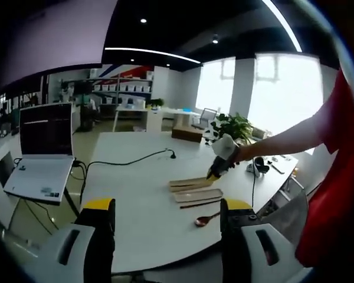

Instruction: Arrange the utensils inside the cutlery case until each visible utensil rests in its matching compartment.

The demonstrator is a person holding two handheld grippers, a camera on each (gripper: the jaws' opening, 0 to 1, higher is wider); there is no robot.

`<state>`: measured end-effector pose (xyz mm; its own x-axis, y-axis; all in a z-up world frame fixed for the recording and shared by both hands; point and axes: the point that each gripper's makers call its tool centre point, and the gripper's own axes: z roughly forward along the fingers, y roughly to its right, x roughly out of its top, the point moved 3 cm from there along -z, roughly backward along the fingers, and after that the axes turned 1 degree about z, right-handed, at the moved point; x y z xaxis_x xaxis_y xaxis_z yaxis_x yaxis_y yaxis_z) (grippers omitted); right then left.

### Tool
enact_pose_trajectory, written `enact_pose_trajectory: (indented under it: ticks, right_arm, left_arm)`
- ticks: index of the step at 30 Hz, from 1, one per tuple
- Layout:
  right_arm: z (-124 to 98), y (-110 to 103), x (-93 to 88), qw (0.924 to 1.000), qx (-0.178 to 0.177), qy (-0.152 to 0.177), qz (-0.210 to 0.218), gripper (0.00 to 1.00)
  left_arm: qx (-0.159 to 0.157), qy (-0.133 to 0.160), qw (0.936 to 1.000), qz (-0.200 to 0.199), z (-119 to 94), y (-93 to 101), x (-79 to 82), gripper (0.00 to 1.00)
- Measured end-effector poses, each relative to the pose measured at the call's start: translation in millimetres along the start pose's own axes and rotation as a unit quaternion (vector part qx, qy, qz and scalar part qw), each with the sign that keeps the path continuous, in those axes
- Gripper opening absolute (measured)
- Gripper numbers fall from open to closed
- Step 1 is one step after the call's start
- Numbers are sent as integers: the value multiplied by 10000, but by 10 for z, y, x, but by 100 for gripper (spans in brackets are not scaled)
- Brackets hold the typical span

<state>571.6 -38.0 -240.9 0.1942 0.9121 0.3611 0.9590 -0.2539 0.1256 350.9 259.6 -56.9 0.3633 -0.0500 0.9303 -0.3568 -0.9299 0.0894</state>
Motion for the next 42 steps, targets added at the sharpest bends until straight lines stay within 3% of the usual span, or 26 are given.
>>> enact_pose_trajectory:
  ticks: [25, 42]
  right_arm:
    - [366, -289, 31, 9997, 217, -62, -79, 1]
    - [606, -414, 45, 9989, 467, -33, -6, 5]
  left_arm:
    - [80, -115, 9998, -129, 19, -66, -116, 74]
    - [117, -169, 9996, -179, 29, -134, -150, 75]
